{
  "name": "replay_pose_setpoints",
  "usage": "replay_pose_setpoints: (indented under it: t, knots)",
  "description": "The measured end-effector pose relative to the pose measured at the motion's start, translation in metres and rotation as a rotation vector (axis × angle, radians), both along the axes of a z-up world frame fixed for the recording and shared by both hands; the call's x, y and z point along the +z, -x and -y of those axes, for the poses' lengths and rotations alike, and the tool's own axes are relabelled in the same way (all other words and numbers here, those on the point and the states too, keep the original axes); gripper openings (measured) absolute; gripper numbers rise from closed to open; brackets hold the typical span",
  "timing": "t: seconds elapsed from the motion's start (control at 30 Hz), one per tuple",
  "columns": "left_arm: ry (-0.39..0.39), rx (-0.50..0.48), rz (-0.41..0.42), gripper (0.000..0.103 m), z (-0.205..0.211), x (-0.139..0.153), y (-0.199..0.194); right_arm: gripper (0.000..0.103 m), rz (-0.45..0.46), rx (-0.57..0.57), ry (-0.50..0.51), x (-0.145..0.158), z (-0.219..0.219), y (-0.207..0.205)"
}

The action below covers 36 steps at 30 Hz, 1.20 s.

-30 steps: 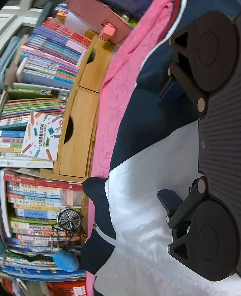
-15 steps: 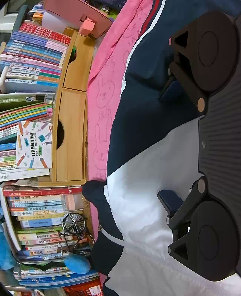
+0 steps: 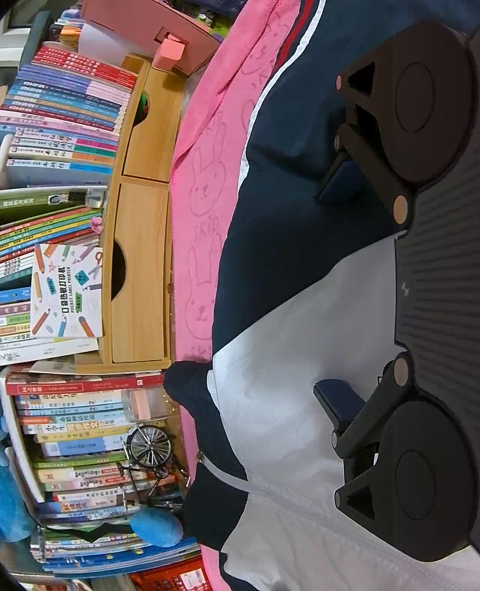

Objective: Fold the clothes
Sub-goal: 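Grasp the navy sleeve cuff with the left gripper and lift it, then pull the striped sleeve cuff outward with the left gripper and release it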

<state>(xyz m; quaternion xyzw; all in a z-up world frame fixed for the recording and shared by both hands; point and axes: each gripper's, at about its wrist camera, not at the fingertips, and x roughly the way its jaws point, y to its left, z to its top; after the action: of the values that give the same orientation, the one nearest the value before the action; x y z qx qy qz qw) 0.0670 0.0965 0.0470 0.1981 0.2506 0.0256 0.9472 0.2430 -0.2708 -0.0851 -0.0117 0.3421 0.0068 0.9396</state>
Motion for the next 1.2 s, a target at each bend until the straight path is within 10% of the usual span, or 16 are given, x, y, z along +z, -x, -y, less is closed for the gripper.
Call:
replay_pose_setpoints:
  t: [0.17,0.27,0.37,0.43,0.63,0.87,1.03,1.13,1.2]
  knots:
    - [-0.163,-0.023,-0.059,0.103,0.057,-0.044,-0.061,0.103,-0.001,-0.001,-0.001,0.000,0.000,0.000]
    - [-0.199,0.070,-0.136,0.073,0.057,-0.092,-0.104,0.103,-0.002,-0.002,-0.001,0.000,0.000,0.001]
    - [-0.093,0.148,-0.115,0.032,0.031,-0.087,-0.116,0.103,-0.005,-0.005,-0.002,0.000,0.000,0.001]
    - [-0.118,0.197,-0.028,0.027,0.012,-0.067,-0.108,0.103,-0.006,-0.006,-0.003,0.000,0.000,0.001]
    - [-0.080,0.470,0.373,0.028,-0.105,0.011,-0.068,0.103,-0.008,-0.006,-0.005,0.001,0.000,0.001]
    - [-0.050,0.760,0.037,0.043,-0.231,-0.045,-0.069,0.103,-0.009,-0.006,-0.004,0.001,0.000,0.001]
    - [-0.060,0.833,-0.044,0.043,-0.254,-0.075,-0.078,0.103,-0.008,-0.008,0.000,0.001,-0.001,0.002]
    - [0.071,0.806,-0.092,0.043,-0.256,-0.076,-0.079,0.103,-0.009,-0.007,0.000,0.001,-0.001,0.001]
    - [0.205,0.804,-0.120,0.077,-0.257,-0.072,-0.069,0.103,-0.009,-0.008,0.000,0.001,-0.001,0.001]
